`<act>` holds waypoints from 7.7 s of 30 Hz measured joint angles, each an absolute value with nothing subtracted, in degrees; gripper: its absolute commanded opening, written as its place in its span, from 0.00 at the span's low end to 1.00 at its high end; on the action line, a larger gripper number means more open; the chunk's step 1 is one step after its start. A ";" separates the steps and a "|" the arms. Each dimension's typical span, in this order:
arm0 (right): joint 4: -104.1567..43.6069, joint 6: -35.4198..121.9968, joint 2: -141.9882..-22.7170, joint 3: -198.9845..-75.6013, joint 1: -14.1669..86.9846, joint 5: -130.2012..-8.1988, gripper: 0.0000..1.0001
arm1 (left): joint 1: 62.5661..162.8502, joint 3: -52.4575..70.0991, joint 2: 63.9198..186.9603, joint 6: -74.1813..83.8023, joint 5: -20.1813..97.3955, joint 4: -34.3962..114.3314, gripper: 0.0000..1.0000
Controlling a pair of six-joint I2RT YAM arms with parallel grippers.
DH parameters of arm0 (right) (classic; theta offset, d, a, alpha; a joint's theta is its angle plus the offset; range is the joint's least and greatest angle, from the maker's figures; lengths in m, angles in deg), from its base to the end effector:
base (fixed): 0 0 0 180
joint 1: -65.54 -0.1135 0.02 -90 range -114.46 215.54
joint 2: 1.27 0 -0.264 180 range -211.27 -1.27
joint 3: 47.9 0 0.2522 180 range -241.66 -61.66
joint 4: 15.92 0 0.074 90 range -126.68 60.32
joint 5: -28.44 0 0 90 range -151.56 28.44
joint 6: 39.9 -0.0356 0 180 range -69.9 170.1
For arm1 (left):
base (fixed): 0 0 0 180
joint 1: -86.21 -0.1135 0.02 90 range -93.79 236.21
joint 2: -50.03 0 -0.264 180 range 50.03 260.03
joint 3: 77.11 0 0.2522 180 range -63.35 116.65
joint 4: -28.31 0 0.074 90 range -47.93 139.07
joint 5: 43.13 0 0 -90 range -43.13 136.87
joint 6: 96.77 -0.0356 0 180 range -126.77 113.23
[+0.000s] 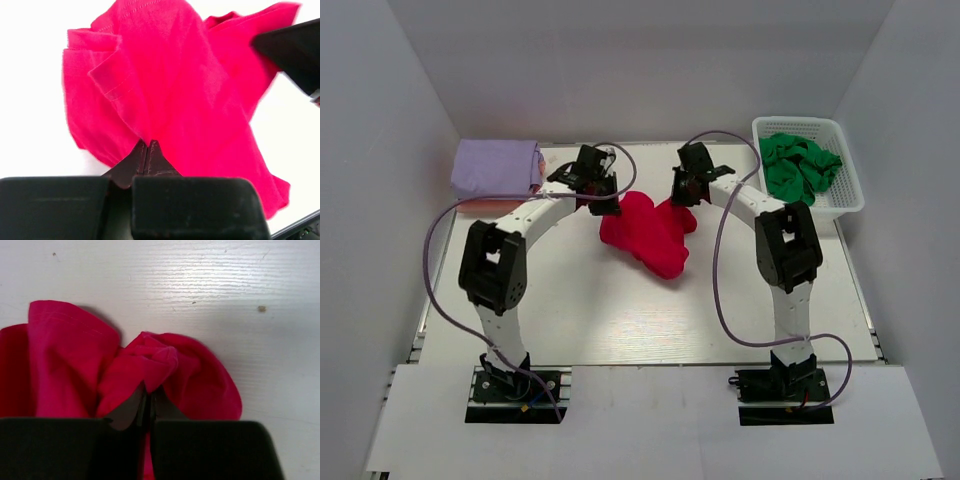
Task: Fold and stack the t-shirts
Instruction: Flatten out the tshirt
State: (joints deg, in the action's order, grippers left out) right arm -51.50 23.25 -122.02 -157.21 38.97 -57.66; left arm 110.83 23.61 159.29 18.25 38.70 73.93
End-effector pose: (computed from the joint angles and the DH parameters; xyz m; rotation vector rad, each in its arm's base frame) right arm 0.4276 0.2111 0.2102 0.0383 2.4189 0.3545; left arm 0.3801 -0.1798 0.2367 0.0507 2.5841 -0.5182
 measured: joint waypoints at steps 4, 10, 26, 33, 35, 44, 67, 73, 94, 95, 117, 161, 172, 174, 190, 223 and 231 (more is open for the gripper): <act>-48.95 22.49 -120.71 -155.26 39.21 -58.42 0.00 | 110.81 20.68 152.47 18.27 42.03 72.64 0.00; -49.41 22.36 -112.84 -154.39 40.06 -52.13 0.00 | 110.59 18.89 140.51 18.79 50.49 71.52 0.00; -49.06 34.95 -74.77 -153.29 42.16 -28.61 0.00 | 110.37 23.00 114.46 17.15 84.95 75.13 0.00; -47.83 40.96 -64.69 -152.81 42.16 -21.83 0.00 | 110.46 26.74 104.73 14.84 95.84 76.31 0.00; -47.37 42.27 -61.83 -152.57 42.16 -20.30 0.00 | 110.59 26.80 101.36 14.88 98.35 77.01 0.00; -46.56 44.45 -50.50 -154.69 41.90 -19.01 0.00 | 110.72 30.47 89.56 18.11 99.42 81.47 0.00; -51.24 33.63 -68.60 -132.29 42.31 -25.72 0.00 | 109.58 4.31 115.81 33.87 87.07 84.07 0.00; -50.15 33.42 -82.52 -134.19 44.15 -28.02 0.00 | 105.91 1.75 124.51 35.75 85.37 83.06 0.00; -56.86 39.51 -126.28 -179.26 46.42 -36.70 0.90 | 90.98 16.37 154.00 37.06 72.60 83.37 1.00; -56.92 39.69 -125.65 -178.50 46.31 -37.44 0.90 | 90.37 16.35 153.80 37.22 71.88 83.79 1.00; -59.77 24.67 -75.42 -112.55 33.94 -64.21 0.90 | 75.99 -8.26 144.38 41.39 59.82 62.80 0.74; -71.00 11.49 -80.27 -125.27 18.05 -41.05 0.00 | 75.42 -6.38 134.35 39.19 53.13 62.32 0.00; -66.37 28.45 -69.78 -149.62 23.84 -14.14 0.00 | 76.06 9.29 116.66 35.84 50.81 69.53 0.00; -63.57 34.09 -67.07 -152.14 23.97 -11.08 0.00 | 76.06 13.45 113.56 35.34 50.33 70.32 0.00; -55.53 66.33 -60.17 -183.41 23.84 -16.48 0.00 | 76.03 52.13 102.68 27.56 50.22 77.18 0.00; -24.14 70.27 -82.74 -135.81 33.68 -10.10 0.00 | 75.62 0.83 116.27 34.88 45.35 69.58 0.00; -26.89 59.60 -109.56 -150.12 42.66 -16.65 0.00 | 77.45 7.15 144.75 35.69 44.89 57.08 0.00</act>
State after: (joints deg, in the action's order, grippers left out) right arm -26.89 59.60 -109.56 -150.12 42.66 -16.65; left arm 77.45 7.15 144.75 35.69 44.89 57.08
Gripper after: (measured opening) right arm 0.009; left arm 0.026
